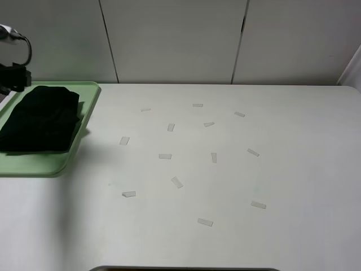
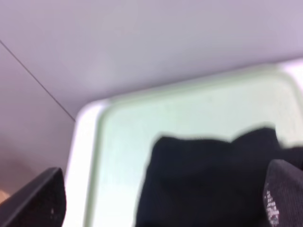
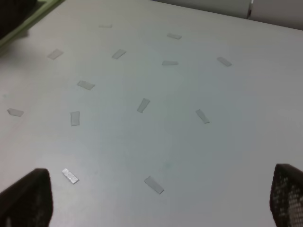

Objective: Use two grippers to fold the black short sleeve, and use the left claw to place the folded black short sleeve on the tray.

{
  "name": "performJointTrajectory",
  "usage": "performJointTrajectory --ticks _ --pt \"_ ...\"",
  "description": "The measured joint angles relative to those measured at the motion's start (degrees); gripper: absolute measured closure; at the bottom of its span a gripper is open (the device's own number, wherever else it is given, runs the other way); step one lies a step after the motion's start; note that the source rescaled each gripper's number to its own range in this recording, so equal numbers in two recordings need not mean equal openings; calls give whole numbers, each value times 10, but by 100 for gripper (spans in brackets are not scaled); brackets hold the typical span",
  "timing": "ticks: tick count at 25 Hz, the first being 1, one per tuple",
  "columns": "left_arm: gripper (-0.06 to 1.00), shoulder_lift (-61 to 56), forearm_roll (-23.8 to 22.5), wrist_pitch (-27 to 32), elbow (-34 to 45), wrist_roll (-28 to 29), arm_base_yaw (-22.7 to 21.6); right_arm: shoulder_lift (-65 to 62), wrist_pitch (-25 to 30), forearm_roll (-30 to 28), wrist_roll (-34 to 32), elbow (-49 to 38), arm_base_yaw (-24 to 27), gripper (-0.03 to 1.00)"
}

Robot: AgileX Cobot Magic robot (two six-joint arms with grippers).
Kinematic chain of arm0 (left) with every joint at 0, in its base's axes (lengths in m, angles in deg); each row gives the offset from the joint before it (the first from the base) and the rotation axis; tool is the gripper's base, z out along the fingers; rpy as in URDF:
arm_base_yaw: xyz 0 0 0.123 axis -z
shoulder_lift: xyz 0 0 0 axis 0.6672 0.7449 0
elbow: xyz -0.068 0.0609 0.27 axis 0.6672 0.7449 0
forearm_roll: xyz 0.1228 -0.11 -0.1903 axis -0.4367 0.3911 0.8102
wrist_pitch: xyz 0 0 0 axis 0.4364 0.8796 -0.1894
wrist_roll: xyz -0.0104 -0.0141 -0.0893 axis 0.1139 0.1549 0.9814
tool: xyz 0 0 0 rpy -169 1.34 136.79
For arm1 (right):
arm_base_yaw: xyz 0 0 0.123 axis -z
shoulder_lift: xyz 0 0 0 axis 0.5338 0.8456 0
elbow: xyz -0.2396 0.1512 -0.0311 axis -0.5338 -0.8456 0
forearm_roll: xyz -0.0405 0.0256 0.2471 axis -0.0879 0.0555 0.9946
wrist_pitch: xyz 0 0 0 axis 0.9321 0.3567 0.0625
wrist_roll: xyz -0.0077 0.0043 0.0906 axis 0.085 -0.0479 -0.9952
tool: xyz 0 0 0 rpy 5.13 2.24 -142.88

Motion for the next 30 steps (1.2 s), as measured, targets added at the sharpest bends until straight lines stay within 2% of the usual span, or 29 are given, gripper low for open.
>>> performJointTrajectory --ticks 2,5,8,15,19,25,30 --pt "12 -54 0 15 8 0 0 0 0 0 0 0 0 -3" --pt "12 -141 0 78 9 0 0 0 0 0 0 0 0 -3" --pt "12 -219 5 166 9 0 0 0 0 0 0 0 0 -3" --pt "12 -400 51 382 9 0 0 0 0 0 0 0 0 -3" --pt "12 -503 52 465 10 0 0 0 0 0 0 0 0 -3" --pt "12 -664 17 573 10 9 0 0 0 0 0 0 0 -3" --pt "9 -767 -15 678 10 69 0 0 0 0 0 0 0 -3"
